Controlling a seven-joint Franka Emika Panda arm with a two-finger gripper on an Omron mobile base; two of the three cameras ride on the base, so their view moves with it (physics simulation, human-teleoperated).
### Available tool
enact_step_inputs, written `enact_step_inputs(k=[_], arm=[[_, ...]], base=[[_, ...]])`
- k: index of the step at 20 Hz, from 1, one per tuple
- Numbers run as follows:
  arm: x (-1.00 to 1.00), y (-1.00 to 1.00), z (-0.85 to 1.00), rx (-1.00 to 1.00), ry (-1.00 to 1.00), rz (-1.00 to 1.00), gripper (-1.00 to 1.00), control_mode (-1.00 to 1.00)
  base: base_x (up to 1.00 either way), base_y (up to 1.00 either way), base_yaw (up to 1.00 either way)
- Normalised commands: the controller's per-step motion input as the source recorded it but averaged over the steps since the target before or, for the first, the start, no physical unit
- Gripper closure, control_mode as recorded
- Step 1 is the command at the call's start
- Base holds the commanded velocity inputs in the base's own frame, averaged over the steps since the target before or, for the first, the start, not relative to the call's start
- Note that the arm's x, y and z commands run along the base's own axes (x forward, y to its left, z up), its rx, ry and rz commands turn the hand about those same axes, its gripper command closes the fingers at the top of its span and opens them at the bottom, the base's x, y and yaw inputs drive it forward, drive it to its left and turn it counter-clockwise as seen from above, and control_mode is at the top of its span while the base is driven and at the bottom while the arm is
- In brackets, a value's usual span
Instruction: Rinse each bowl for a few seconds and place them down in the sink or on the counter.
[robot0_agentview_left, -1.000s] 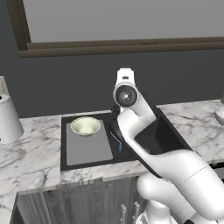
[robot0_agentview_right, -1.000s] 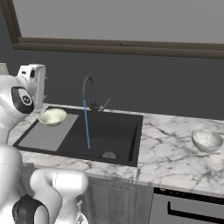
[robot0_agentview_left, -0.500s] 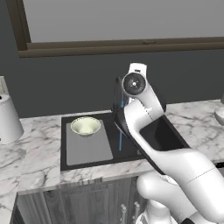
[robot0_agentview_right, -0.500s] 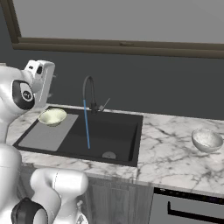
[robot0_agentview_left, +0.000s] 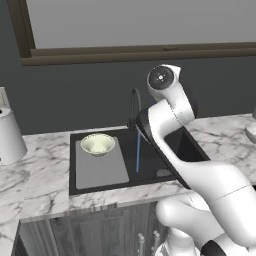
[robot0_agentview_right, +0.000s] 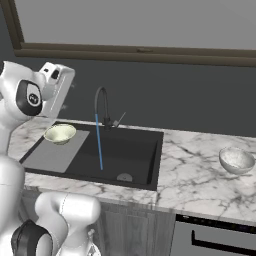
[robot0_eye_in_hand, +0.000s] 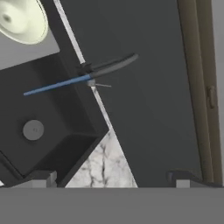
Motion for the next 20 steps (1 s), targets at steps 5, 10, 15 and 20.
enact_step_inputs(k=[5, 10, 15, 20], arm=[[-0.12, -0.31, 0.0, 0.02, 0.05, -0.07, -1.0, -1.0], [-0.1, -0.29, -0.02, 0.04, 0.07, -0.08, -1.0, -1.0], [-0.02, -0.25, -0.11, 0.04, 0.09, -0.08, -1.0, -1.0], [0.0, -0.26, -0.17, 0.03, 0.09, -0.08, -1.0, -1.0]], base=[[0.0, 0.0, 0.0], [0.0, 0.0, 0.0], [0.0, 0.0, 0.0], [0.0, 0.0, 0.0]])
